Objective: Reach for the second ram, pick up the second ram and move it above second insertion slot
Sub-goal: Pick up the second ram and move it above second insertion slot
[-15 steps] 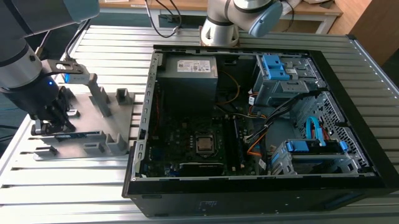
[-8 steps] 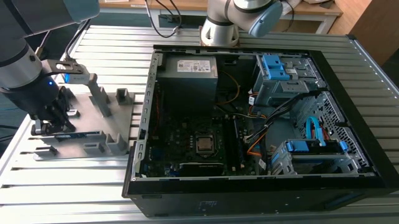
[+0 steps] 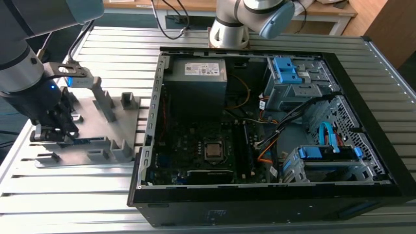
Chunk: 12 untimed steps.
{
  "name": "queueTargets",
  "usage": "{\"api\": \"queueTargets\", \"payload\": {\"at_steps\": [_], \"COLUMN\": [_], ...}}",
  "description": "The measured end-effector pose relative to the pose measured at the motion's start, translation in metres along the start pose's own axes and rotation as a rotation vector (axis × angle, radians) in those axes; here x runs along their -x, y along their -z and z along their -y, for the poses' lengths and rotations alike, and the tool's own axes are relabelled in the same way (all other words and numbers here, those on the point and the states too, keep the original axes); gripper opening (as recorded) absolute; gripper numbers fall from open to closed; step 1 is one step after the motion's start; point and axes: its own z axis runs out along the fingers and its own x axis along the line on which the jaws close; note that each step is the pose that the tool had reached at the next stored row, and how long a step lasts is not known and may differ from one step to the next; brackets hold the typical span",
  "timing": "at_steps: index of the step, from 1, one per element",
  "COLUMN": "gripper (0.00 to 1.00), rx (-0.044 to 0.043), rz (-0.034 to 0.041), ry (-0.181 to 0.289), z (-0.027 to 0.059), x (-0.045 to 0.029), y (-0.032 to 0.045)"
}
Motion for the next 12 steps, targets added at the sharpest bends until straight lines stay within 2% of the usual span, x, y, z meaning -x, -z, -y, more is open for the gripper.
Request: {"api": "queueTargets", "payload": {"at_steps": [1,3,6,7,12], "gripper": [0.35,0.35,0.35,0.35,0.35], "rx": [0.0,-0.0002,0.0,-0.0002,-0.001], "rz": [0.0,0.0001,-0.0001,0.0025,0.0022], "ry": [0.0,0.0,0.0,0.003,0.009], "z": [0.0,-0.0001,-0.0003,-0.002,-0.0062], "x": [0.0,0.0,0.0,0.0016,0.0079], "y": [0.0,-0.0001,-0.0042,-0.0152,-0.0242]}}
